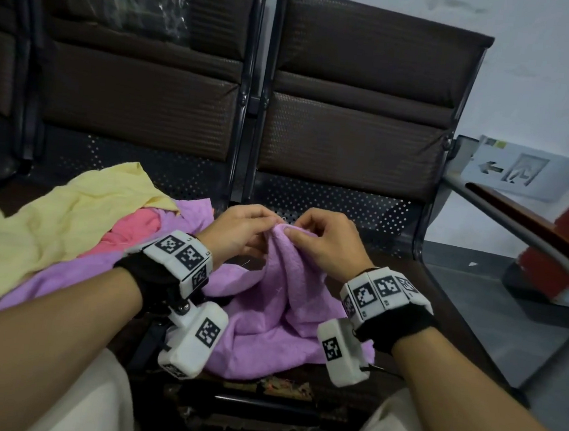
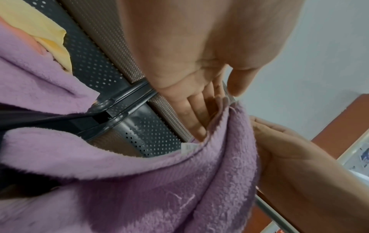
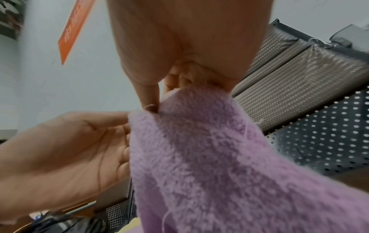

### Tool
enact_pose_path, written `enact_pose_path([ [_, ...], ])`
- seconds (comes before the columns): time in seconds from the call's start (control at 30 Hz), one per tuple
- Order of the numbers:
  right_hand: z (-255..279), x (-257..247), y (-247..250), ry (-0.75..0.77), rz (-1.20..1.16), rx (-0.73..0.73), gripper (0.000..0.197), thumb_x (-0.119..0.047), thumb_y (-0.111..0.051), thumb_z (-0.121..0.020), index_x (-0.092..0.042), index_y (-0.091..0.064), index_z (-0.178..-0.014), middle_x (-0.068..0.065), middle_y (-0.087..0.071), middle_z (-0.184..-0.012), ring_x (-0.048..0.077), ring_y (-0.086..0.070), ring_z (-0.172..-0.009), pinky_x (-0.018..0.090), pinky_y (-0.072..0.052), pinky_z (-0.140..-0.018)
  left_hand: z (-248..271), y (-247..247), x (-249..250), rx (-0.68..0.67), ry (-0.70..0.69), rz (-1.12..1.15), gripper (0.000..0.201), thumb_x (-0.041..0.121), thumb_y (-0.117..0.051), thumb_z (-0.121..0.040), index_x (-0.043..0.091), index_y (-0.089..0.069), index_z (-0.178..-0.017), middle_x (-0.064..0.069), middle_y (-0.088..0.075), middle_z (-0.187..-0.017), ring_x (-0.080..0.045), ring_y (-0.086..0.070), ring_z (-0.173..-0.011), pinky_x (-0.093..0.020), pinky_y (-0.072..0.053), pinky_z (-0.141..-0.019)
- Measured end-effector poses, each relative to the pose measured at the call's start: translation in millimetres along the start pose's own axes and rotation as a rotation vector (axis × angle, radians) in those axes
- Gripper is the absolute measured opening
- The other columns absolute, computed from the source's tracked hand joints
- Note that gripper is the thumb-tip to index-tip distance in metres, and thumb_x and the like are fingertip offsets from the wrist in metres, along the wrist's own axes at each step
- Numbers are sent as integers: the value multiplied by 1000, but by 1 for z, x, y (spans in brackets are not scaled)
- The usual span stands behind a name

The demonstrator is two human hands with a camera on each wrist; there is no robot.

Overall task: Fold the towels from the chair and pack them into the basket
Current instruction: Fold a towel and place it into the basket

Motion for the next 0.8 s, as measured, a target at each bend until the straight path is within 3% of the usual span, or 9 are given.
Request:
enact_pose_path([
  [0.1,0,4,-4,-19,2,-3,23,-34,-74,-78,-27,-60,-61,-13,-58,-56,-4,-50,-53,11,-37,-54,3,-3,-1,-40,-5,5,17,19,-52,-94,4,-55,-100,-18,-51,-93,-25,-48,-80,-28,-40,-66],
  [0.17,-1,7,-4,-36,-17,-6,23,-33,-74,-78,-27,-61,-61,-15,-56,-52,-5,-49,-50,10,-35,-52,6,-3,-1,-58,-44,-65,12,11,-59,-90,5,-57,-100,-16,-60,-93,-26,-53,-85,-29,-46,-71],
  [0.27,0,12,-4,-62,-52,-19,23,-38,-75,-77,-26,-63,-62,-15,-56,-51,-6,-49,-49,9,-35,-50,4,-3,0,-62,-103,-150,9,2,-57,-90,8,-58,-96,-13,-60,-83,-23,-49,-78,-21,-41,-58],
  [0.4,0,10,-7,-73,-122,-55,24,-41,-75,-76,-23,-64,-66,-12,-57,-56,-1,-49,-54,19,-39,-56,-2,0,-1,-28,-150,-306,11,4,-50,-93,10,-59,-96,-17,-60,-83,-23,-51,-77,-36,-42,-69],
  [0.47,1,5,-8,-55,-127,-107,25,-41,-73,-78,-19,-65,-68,-11,-57,-58,3,-49,-56,24,-39,-56,-2,2,3,-10,-211,-390,16,7,-47,-94,17,-59,-91,-8,-61,-80,-18,-52,-74,-35,-42,-71],
  [0.57,8,2,-8,-24,-38,-223,32,-42,-71,-80,-17,-61,-64,-7,-55,-55,7,-48,-53,31,-41,-53,0,13,14,89,-301,-502,28,6,-42,-93,27,-57,-82,7,-59,-81,-8,-52,-76,-23,-43,-73],
  [0.63,14,4,-5,-5,62,-296,39,-46,-70,-80,-16,-56,-59,-7,-53,-52,6,-46,-49,29,-41,-52,5,24,22,196,-317,-455,34,3,-37,-91,27,-55,-75,10,-55,-76,-4,-48,-70,-9,-37,-63],
  [0.73,21,4,-1,32,170,-354,41,-49,-68,-80,-19,-53,-57,-8,-49,-54,4,-41,-51,23,-35,-55,9,37,30,314,-312,-328,37,-2,-32,-88,19,-52,-65,6,-51,-70,-3,-45,-68,-8,-35,-61],
  [0.8,27,0,-4,46,127,-404,34,-45,-68,-81,-18,-55,-65,-7,-51,-60,5,-43,-56,25,-36,-58,12,41,32,350,-288,-272,36,-2,-34,-87,17,-50,-61,5,-49,-66,-4,-44,-65,-10,-35,-60],
])
Point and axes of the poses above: each hand's wrist, its own z-axis away from the middle knuckle, its own y-axis out of the back of the hand, x = y × z, the point moved 7 cm from there along -z, towards the middle knuckle
